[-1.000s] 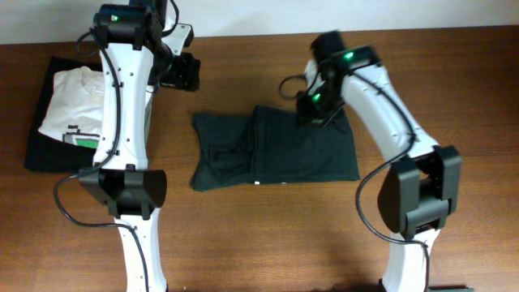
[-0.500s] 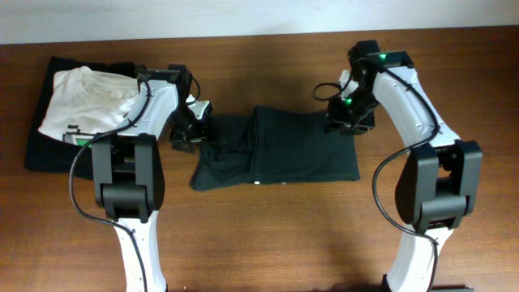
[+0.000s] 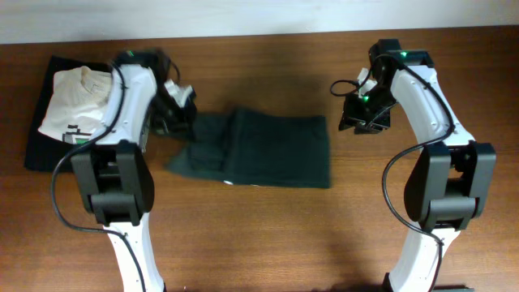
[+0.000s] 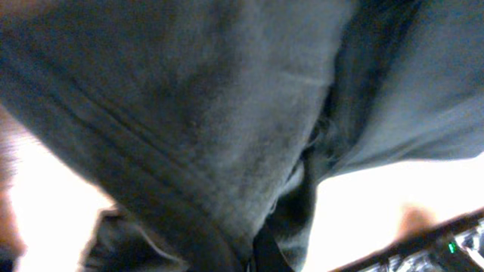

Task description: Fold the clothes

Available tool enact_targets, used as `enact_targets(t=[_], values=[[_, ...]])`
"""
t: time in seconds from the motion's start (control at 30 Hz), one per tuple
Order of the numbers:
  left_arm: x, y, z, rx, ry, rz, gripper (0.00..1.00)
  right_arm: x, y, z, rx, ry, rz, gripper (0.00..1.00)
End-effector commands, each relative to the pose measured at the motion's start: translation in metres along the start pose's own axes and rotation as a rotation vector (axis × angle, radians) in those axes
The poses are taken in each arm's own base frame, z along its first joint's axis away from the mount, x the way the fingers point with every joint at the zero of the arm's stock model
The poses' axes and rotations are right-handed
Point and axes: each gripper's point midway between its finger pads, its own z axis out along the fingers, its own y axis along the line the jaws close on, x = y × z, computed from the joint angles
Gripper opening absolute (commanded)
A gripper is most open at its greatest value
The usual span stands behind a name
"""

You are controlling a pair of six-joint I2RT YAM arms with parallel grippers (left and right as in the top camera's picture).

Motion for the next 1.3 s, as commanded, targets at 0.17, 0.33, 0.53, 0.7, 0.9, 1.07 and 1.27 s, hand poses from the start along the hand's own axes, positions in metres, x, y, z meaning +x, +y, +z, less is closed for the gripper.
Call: enact_targets(t=[0.17, 0.33, 0.53, 0.7, 0.9, 1.07, 1.27], values=[[-0.014, -0.148, -0.054, -0.059, -0.258, 0.39, 0.01, -0.004, -0.002, -0.017, -0.01, -0.045, -0.005, 0.43], [0.004, -0.172, 0.012, -0.175, -0.166, 0.465, 0.19, -0.003, 0.0, -0.017, -0.018, -0.043, -0.005, 0.43], [0.017, -0.174, 0.023, -0.206, -0.124, 0.462, 0.56, -0.002, 0.002, -0.017, -0.031, -0.037, -0.006, 0.44], [-0.007, -0.121, -0.04, -0.356, -0.221, 0.35, 0.65, 0.006, 0.055, -0.022, -0.297, -0.032, -0.266, 0.44], [-0.012, -0.051, -0.07, -0.202, -0.203, 0.131, 0.71, 0.017, 0.187, 0.008, -0.304, -0.178, -0.709, 0.48], [0.0, -0.013, -0.086, -0.203, -0.173, 0.061, 0.7, 0.002, 0.254, 0.036, -0.142, -0.398, -0.861, 0.59], [0.005, -0.014, -0.104, -0.207, -0.219, 0.089, 0.7, 0.005, 0.244, 0.071, -0.045, -0.354, -0.826, 0.54]])
